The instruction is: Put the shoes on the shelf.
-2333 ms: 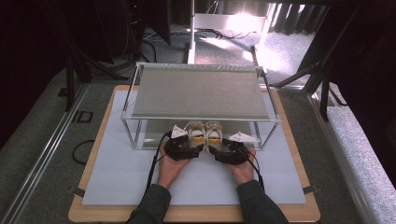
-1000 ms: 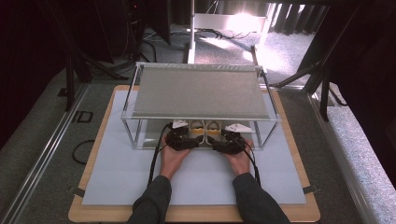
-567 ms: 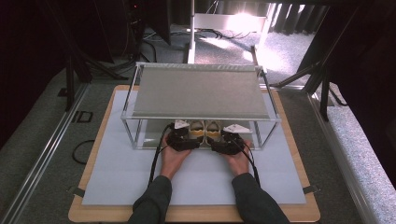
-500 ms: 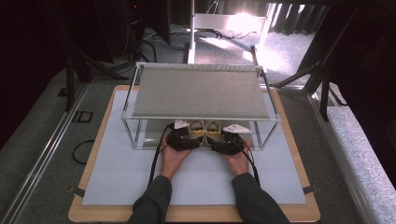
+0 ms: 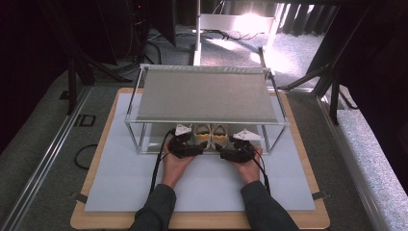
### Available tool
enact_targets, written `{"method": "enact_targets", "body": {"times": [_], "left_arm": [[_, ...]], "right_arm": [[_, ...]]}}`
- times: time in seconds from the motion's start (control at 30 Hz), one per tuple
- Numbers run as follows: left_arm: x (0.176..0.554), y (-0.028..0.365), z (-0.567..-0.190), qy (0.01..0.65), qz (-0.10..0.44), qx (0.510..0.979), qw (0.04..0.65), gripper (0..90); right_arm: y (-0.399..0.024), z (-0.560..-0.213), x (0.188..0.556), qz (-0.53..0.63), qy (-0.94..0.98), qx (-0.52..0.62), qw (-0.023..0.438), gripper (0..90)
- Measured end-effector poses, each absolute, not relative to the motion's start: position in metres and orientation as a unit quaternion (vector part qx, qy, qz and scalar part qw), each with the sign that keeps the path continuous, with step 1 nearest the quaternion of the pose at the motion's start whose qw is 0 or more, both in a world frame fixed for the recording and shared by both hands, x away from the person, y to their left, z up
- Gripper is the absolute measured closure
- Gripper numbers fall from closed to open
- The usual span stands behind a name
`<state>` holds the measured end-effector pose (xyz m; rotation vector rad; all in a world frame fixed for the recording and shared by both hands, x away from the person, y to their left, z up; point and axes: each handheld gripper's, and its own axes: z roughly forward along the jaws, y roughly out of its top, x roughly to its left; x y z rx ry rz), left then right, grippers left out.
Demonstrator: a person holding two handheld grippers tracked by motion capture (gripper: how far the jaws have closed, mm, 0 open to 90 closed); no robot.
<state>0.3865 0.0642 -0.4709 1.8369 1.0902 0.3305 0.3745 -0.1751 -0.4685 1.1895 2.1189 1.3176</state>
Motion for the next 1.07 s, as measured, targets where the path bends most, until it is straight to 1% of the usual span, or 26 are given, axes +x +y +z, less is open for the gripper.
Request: {"method": "enact_targets", "body": {"times": [0.07, 0.13, 0.23, 0.27, 0.37, 0.4, 0.43, 0.73, 0.83, 1.07], "left_arm": [[0.378, 0.067, -0.469, 0.442, 0.132, 0.75, 0.475, 22.0], [0.372, 0.069, -0.469, 0.434, 0.135, 0.755, 0.473, 24.9], [0.364, 0.073, -0.471, 0.43, 0.126, 0.756, 0.477, 25.2], [0.362, 0.074, -0.471, 0.429, 0.125, 0.758, 0.475, 27.6], [0.356, 0.079, -0.471, 0.435, 0.127, 0.759, 0.467, 27.9], [0.354, 0.081, -0.47, 0.437, 0.127, 0.757, 0.469, 28.6], [0.351, 0.083, -0.47, 0.438, 0.128, 0.757, 0.467, 29.6], [0.329, 0.103, -0.474, 0.431, 0.138, 0.767, 0.455, 30.2], [0.321, 0.11, -0.475, 0.438, 0.137, 0.761, 0.459, 30.1], [0.31, 0.117, -0.478, 0.438, 0.145, 0.766, 0.447, 30.0]], "right_arm": [[-0.178, -0.464, 0.366, 0.472, 0.754, 0.415, 0.189, 28.4], [-0.18, -0.462, 0.36, 0.468, 0.759, 0.41, 0.191, 28.5], [-0.182, -0.461, 0.355, 0.465, 0.762, 0.408, 0.192, 28.5], [-0.184, -0.46, 0.35, 0.462, 0.765, 0.405, 0.195, 28.7], [-0.188, -0.46, 0.342, 0.457, 0.769, 0.402, 0.196, 28.8], [-0.189, -0.461, 0.341, 0.456, 0.77, 0.4, 0.197, 29.1], [-0.191, -0.461, 0.339, 0.453, 0.772, 0.4, 0.196, 32.3], [-0.211, -0.467, 0.323, 0.445, 0.772, 0.408, 0.2, 32.9], [-0.215, -0.467, 0.32, 0.443, 0.772, 0.409, 0.2, 32.9], [-0.233, -0.467, 0.309, 0.436, 0.769, 0.418, 0.208, 32.9]]}}
